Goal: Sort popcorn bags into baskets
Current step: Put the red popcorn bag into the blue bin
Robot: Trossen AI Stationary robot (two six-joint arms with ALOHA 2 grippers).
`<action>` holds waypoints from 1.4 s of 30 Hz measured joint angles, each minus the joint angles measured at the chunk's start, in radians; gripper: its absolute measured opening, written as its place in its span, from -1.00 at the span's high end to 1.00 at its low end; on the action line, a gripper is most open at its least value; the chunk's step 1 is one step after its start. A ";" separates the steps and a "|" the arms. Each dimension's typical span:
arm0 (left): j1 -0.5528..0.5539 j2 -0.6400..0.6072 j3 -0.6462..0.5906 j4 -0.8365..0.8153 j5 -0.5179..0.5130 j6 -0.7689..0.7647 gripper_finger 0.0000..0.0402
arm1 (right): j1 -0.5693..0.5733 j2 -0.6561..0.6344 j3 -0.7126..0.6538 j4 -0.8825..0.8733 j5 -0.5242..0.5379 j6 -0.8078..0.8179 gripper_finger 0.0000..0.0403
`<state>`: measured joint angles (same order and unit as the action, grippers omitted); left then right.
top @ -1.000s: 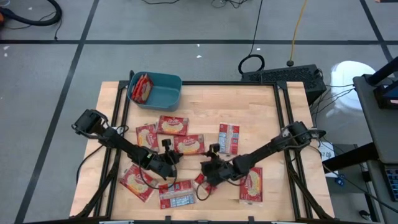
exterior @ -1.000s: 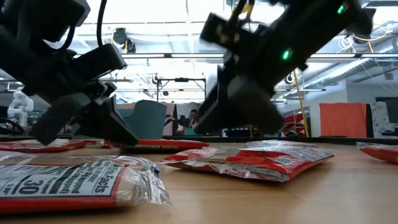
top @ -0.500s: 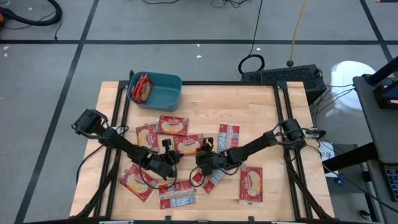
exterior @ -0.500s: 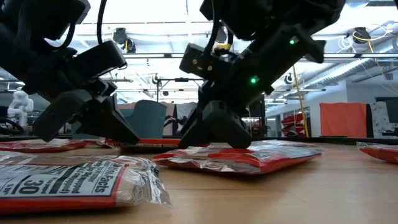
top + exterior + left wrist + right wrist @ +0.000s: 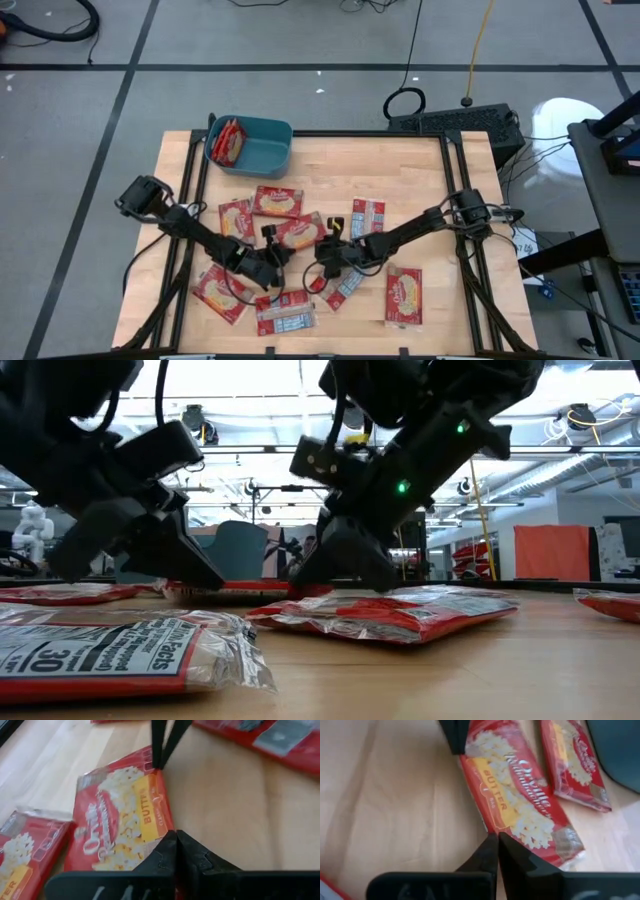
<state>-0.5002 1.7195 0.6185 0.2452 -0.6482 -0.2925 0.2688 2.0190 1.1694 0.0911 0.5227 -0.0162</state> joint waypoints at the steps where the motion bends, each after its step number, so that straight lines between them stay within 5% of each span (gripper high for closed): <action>1: -0.004 0.000 0.007 0.001 -0.001 0.000 0.90 | 0.001 -0.004 0.000 0.003 0.002 0.000 0.99; 14: -0.020 0.000 0.045 -0.008 -0.063 0.048 0.72 | 0.001 -0.010 0.000 0.010 -0.007 0.052 1.00; 26: -0.025 0.000 0.045 -0.083 -0.073 -0.020 -0.18 | 0.002 -0.016 0.000 0.005 -0.053 0.014 0.93; 33: 0.008 0.007 0.046 -0.234 0.008 -0.131 -0.01 | 0.009 -0.016 0.002 -0.069 -0.025 -0.027 0.54; 42: 0.023 0.006 0.032 -0.208 0.070 -0.149 0.42 | -0.039 -0.013 0.002 -0.117 -0.080 0.006 0.18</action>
<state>-0.4770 1.7250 0.6506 0.0368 -0.5780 -0.4415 0.2299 2.0058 1.1709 -0.0263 0.4427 -0.0105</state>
